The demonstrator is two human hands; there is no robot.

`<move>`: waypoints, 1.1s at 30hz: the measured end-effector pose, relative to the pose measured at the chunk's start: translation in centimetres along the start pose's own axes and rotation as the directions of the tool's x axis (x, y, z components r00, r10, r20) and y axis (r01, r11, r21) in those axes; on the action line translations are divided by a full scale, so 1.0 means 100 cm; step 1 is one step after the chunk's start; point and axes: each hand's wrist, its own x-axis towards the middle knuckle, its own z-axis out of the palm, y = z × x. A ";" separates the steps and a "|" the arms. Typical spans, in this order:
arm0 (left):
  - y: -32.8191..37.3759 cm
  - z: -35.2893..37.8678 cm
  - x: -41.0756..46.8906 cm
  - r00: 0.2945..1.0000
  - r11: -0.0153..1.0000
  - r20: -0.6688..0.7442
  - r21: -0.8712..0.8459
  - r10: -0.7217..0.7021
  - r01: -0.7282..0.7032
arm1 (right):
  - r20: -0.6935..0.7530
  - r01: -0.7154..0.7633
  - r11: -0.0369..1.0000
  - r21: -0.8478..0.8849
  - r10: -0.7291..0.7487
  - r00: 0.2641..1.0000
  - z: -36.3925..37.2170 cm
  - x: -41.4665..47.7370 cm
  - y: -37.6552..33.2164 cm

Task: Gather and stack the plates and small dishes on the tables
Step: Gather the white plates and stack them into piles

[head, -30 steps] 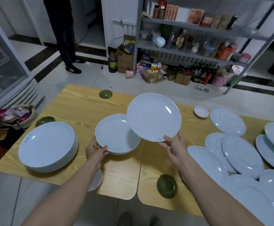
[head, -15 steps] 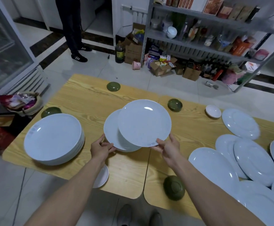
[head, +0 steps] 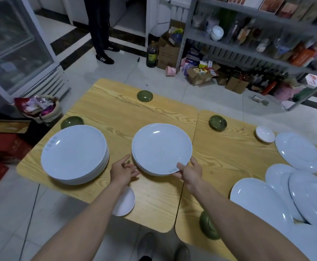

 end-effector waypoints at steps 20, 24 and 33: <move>0.067 0.055 -0.056 0.775 -0.151 0.517 0.853 0.362 -0.499 | 0.428 0.344 -0.345 -0.873 -0.203 0.881 -0.061 -0.020 -0.046; 0.074 0.105 -0.101 0.724 -0.243 0.594 0.804 0.350 -0.543 | 0.383 0.260 -0.392 -0.883 -0.279 0.880 -0.112 -0.044 -0.068; 0.037 0.234 -0.225 0.534 -0.322 0.751 0.654 0.390 -0.685 | 0.231 0.132 -0.231 -0.964 -0.485 0.844 -0.288 -0.112 -0.072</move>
